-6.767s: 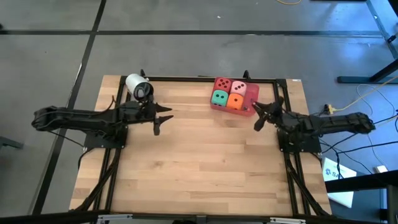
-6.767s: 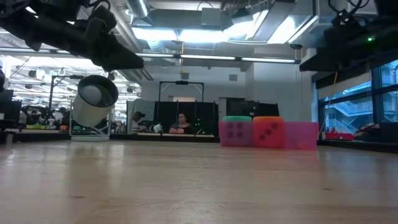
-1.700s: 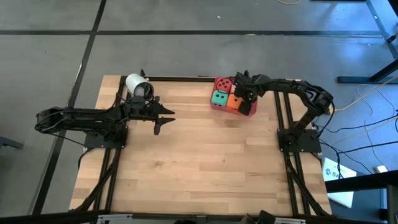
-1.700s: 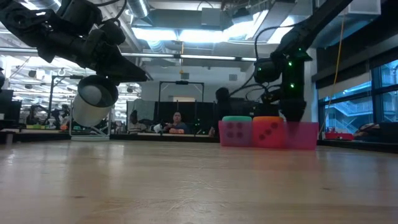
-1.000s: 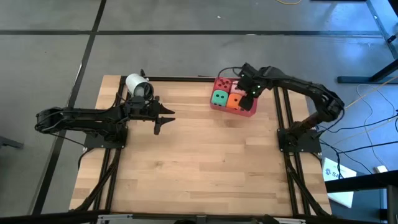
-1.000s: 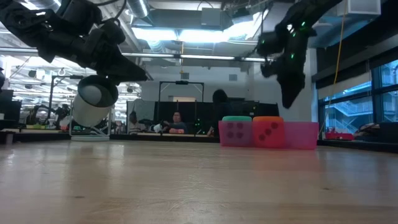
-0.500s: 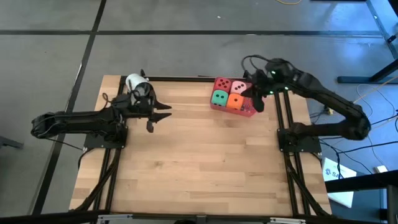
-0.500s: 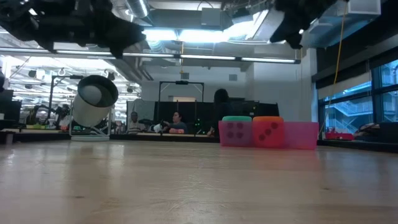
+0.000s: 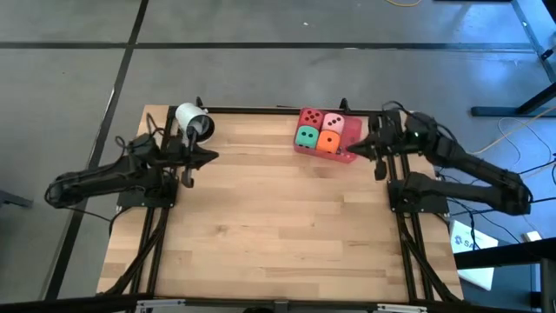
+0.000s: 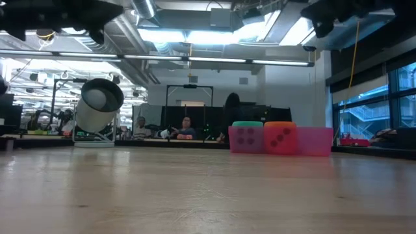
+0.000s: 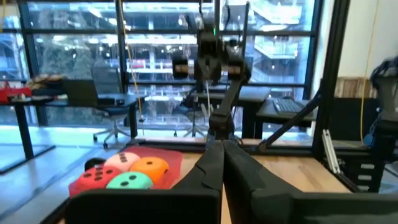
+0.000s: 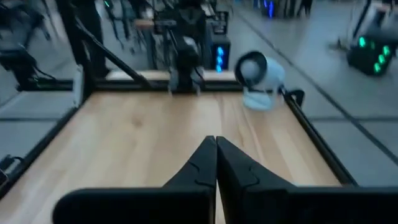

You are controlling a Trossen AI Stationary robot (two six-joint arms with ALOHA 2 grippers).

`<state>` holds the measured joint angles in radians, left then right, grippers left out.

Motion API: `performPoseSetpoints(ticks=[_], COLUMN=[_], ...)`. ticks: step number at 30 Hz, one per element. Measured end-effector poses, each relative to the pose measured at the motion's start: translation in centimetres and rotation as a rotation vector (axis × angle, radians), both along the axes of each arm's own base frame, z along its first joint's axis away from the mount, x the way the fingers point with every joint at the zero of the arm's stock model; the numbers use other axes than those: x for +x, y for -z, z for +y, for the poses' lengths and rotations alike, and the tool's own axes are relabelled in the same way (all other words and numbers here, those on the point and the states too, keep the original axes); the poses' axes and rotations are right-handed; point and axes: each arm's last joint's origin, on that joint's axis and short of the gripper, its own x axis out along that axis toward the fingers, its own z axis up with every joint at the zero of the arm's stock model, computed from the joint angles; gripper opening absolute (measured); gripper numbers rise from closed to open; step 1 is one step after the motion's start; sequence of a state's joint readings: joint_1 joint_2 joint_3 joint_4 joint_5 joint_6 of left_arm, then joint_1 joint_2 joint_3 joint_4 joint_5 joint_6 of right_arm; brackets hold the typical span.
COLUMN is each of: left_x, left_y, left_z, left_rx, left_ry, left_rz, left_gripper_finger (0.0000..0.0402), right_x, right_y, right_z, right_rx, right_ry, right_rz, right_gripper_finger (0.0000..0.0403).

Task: Pick & Place Dice
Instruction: Return to Home Position

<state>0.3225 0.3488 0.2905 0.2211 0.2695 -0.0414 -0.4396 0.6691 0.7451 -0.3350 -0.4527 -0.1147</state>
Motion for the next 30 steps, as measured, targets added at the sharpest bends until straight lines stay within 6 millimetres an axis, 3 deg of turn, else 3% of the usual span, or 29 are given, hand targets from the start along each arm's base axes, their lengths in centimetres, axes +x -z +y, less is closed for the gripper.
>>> performPoseSetpoints(ticks=[9, 15, 20, 30], left_x=[-0.8, -0.7, -1.0, -1.9], left_y=[0.5, 2.7, 5.2, 6.5], left_z=[-0.2, -0.1, -0.1, -0.4], left_rx=[0.008, -0.009, -0.026, -0.030], left_ry=[-0.026, -0.062, -0.059, -0.076], left_rz=[0.045, 0.039, -0.031, -0.049], left_gripper_finger=[0.0001, 0.0000, 0.0001, 0.0001], right_x=[-2.5, -3.8, -4.5, -4.4], right_y=[5.7, 7.8, 9.1, 12.5], right_z=[1.9, 2.7, 3.0, 3.4], right_rx=[0.024, 0.048, 0.017, 0.061], right_ry=[-0.053, -0.077, 0.022, 0.080], right_rz=[-0.226, -0.290, -0.420, -0.415], right_gripper_finger=[0.0001, 0.0001, 0.0000, 0.0000])
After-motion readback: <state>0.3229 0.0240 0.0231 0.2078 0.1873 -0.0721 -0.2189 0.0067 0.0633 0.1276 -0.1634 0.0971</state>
